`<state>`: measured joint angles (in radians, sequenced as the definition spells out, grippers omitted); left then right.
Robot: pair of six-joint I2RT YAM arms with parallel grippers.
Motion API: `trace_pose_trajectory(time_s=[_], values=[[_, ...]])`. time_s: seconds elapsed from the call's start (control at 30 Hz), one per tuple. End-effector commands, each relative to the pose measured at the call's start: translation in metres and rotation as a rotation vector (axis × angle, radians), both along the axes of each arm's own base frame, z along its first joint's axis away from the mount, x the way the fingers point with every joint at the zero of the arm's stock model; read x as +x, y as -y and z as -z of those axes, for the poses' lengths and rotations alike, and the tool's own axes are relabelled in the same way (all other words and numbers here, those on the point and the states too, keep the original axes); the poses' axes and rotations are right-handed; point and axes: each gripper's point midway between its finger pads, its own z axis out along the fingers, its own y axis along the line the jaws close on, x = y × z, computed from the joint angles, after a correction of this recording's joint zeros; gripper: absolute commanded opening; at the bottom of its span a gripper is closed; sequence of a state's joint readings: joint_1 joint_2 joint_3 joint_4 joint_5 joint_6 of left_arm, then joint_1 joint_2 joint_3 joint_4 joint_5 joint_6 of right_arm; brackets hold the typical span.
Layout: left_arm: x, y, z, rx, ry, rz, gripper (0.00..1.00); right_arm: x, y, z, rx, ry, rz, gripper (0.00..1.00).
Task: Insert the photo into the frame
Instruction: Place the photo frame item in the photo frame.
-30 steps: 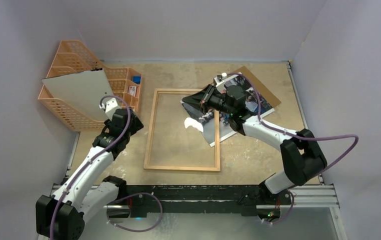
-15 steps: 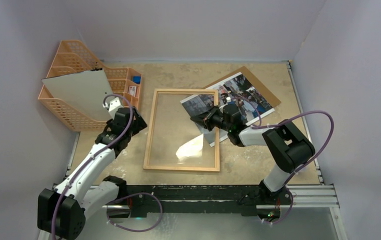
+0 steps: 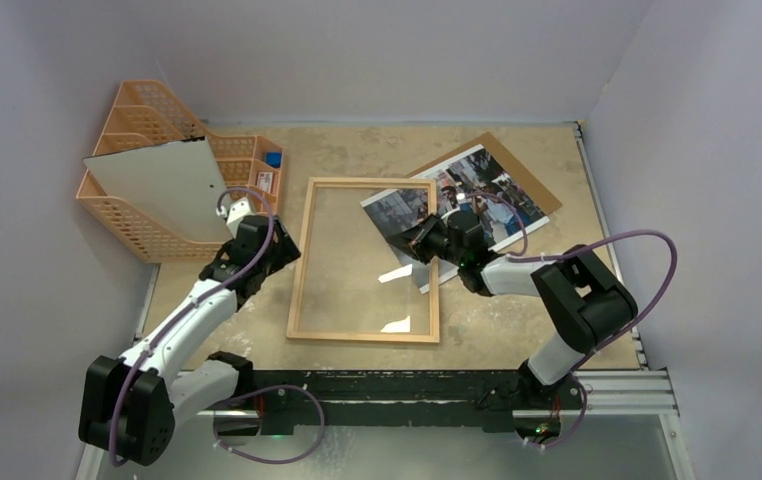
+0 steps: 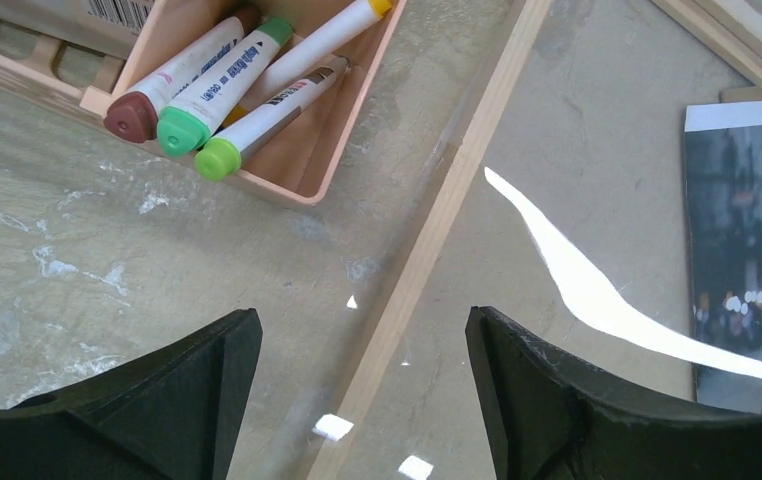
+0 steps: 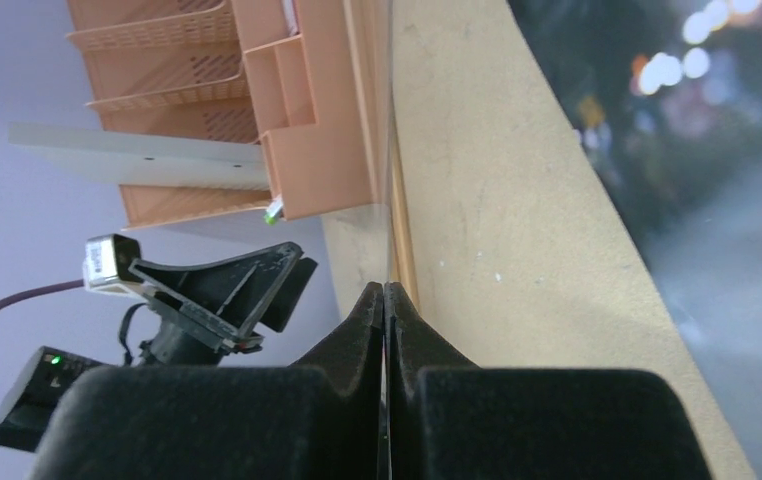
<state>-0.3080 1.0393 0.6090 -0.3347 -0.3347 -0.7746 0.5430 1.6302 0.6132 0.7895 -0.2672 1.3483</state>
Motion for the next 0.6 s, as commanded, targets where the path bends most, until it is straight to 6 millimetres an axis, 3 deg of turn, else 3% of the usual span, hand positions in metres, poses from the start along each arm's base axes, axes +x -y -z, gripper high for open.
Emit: trace_pose_trajectory(time_s=[0.0,0.37,0.57], values=[[0.005,0.001,-0.001,-0.009,0.019,-0.002,0.79,0.012,0.004,-0.004,-0.081,0.041,0.009,0.0],[0.005,0.004,0.015,-0.006,-0.028,0.005,0.74,0.019,0.019,0.022,-0.218,0.016,-0.039,0.0],[0.006,0.005,0.017,-0.001,-0.034,0.021,0.74,0.024,0.028,0.021,-0.23,0.06,-0.055,0.0]])
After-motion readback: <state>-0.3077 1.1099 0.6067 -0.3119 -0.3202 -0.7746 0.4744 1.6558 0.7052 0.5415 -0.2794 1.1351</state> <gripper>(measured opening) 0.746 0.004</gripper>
